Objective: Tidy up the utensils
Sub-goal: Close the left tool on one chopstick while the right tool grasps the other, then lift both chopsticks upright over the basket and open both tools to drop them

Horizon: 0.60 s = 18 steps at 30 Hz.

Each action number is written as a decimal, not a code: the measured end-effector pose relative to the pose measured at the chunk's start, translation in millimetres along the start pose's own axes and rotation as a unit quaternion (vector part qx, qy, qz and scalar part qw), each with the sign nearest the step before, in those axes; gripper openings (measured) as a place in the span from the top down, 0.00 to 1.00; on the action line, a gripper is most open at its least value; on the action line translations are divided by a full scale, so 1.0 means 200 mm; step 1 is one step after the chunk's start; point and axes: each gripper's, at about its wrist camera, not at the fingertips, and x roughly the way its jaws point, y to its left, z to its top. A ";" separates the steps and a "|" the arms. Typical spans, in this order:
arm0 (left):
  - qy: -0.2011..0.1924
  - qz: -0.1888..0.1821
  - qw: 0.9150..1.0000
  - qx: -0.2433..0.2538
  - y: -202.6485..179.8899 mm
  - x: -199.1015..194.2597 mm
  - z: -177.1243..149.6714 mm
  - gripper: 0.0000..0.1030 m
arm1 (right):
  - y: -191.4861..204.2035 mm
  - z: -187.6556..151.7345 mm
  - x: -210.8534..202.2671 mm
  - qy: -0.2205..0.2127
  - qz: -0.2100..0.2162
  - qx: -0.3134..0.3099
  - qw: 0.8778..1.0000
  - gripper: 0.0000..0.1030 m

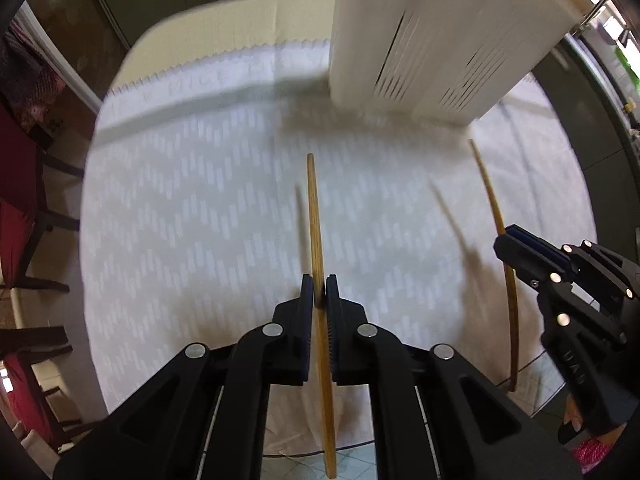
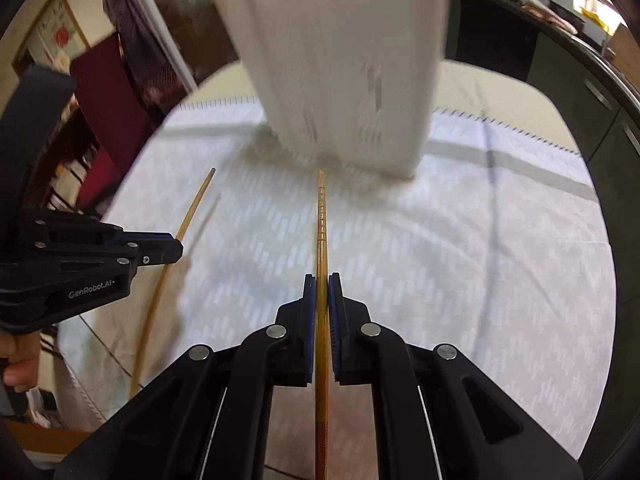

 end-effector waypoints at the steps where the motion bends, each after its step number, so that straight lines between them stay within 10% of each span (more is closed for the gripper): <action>1: -0.015 -0.001 1.000 0.003 0.00 -0.05 0.00 0.94 | -0.01 0.00 -0.04 -0.012 0.004 0.004 1.000 0.93; 18: -0.178 -0.025 0.983 0.024 -0.06 -0.55 -0.10 0.94 | -0.03 -0.11 -0.54 -0.156 -0.001 0.016 0.988 0.93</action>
